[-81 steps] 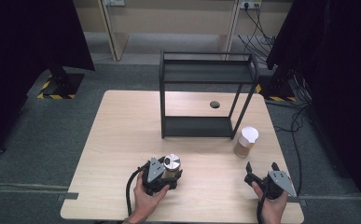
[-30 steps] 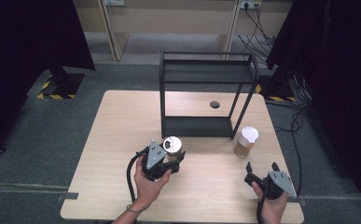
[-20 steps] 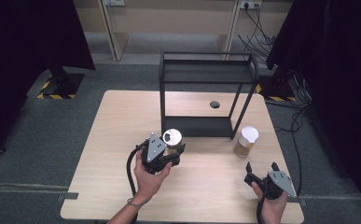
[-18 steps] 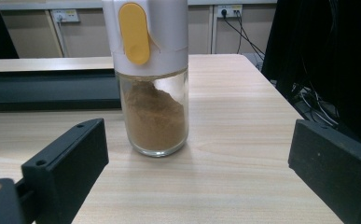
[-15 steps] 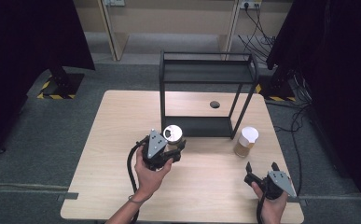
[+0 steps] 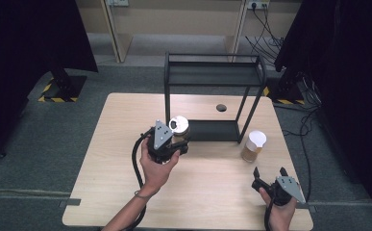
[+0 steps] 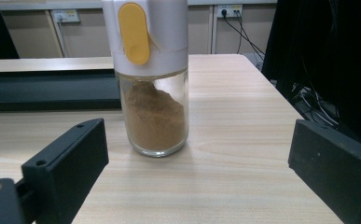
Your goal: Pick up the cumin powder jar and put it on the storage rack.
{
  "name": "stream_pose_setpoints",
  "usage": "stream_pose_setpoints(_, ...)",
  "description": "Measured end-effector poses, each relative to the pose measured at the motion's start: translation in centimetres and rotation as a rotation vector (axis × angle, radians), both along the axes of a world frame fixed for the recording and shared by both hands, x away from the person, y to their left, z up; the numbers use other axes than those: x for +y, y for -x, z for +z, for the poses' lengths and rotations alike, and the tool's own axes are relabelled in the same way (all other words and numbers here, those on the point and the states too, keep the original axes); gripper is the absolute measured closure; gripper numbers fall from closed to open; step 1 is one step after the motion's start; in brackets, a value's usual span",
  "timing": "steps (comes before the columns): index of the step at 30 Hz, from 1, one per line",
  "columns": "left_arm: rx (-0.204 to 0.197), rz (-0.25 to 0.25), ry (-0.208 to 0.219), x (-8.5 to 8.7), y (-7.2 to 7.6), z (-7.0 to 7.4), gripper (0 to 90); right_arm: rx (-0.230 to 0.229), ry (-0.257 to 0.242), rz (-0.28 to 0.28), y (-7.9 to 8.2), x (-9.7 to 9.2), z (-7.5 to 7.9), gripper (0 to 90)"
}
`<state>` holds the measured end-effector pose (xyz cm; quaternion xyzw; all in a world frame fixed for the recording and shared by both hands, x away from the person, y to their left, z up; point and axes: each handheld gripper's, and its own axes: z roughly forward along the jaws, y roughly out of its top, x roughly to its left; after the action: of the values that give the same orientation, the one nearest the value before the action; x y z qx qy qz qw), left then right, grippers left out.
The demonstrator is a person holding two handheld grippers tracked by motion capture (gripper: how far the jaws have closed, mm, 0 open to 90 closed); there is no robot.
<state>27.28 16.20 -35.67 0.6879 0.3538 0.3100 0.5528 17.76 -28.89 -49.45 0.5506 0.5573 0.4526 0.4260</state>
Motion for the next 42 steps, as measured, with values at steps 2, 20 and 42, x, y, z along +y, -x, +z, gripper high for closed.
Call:
stream_pose_setpoints(2,-0.002,0.002,0.000,0.0,-0.1,0.2,30.7,0.000,0.001,0.000,0.0,0.0,0.0,4.9)
stream_pose_setpoints(20,-0.021,0.014,0.000,-0.7,-1.8,3.7,30.7,-0.001,-0.001,0.000,0.0,0.0,0.0,4.9)
stream_pose_setpoints(42,-0.029,0.018,-0.019,-1.1,-2.8,6.9,30.7,0.001,-0.004,-0.001,0.0,0.0,0.0,5.0)
